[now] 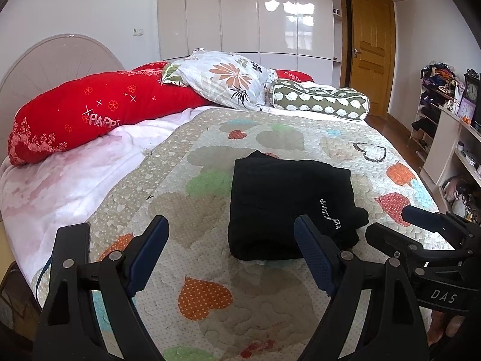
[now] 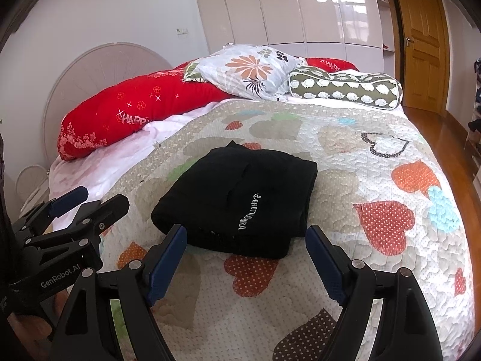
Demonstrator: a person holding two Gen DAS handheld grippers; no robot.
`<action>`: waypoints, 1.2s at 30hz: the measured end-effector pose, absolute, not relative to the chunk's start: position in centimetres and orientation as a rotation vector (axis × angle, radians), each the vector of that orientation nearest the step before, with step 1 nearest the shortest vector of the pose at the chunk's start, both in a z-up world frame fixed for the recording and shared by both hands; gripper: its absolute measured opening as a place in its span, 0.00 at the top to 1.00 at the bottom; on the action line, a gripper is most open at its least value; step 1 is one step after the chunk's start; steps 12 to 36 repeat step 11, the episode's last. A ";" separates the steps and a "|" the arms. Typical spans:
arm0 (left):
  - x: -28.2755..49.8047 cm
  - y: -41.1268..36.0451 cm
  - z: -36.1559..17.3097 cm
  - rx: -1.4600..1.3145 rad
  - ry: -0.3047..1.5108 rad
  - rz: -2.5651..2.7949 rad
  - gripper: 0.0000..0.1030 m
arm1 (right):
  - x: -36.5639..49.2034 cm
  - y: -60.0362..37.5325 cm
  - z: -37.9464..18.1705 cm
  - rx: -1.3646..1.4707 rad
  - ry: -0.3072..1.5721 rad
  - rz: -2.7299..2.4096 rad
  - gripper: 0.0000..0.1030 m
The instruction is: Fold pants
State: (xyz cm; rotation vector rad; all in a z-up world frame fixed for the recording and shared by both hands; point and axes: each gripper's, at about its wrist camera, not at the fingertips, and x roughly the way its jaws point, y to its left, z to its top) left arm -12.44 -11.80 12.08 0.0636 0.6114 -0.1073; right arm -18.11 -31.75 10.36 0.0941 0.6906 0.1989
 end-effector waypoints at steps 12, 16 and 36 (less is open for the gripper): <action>-12.5 -11.8 11.8 0.060 0.605 -0.144 0.17 | -18.4 -31.6 10.3 0.081 0.699 0.201 0.20; -12.5 -11.8 11.8 0.060 0.605 -0.144 0.17 | -18.4 -31.6 10.3 0.081 0.699 0.201 0.20; -12.5 -11.8 11.8 0.060 0.605 -0.144 0.17 | -18.4 -31.6 10.3 0.081 0.699 0.201 0.20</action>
